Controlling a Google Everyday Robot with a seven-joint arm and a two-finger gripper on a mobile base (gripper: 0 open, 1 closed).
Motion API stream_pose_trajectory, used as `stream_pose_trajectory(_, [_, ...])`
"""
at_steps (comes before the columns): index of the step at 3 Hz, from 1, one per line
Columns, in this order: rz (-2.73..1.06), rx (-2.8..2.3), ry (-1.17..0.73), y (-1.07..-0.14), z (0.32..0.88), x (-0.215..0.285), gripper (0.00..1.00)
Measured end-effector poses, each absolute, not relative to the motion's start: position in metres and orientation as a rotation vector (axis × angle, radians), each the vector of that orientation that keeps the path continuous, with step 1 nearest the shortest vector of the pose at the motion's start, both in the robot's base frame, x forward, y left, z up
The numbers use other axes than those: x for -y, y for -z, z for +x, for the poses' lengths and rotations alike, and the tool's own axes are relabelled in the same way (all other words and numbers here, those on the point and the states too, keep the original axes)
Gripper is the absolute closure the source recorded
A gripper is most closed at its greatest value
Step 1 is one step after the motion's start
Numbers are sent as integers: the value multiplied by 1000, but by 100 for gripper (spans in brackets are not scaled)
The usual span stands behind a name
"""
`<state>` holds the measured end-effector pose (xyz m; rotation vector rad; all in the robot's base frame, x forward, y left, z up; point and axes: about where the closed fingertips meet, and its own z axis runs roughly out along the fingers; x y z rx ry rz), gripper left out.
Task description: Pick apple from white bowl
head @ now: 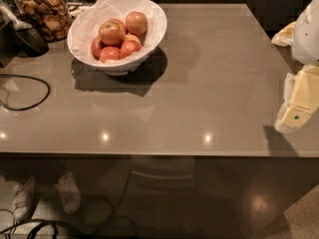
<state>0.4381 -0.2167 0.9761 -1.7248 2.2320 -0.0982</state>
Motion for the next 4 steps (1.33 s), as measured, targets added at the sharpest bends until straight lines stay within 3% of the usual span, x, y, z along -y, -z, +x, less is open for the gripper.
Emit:
stream_pose_trajectory(1, [-1725,-2232,98,-976,438,217,0])
stream_pose_trajectory(4, [-1820,-2094,-40,-999,490,154,0])
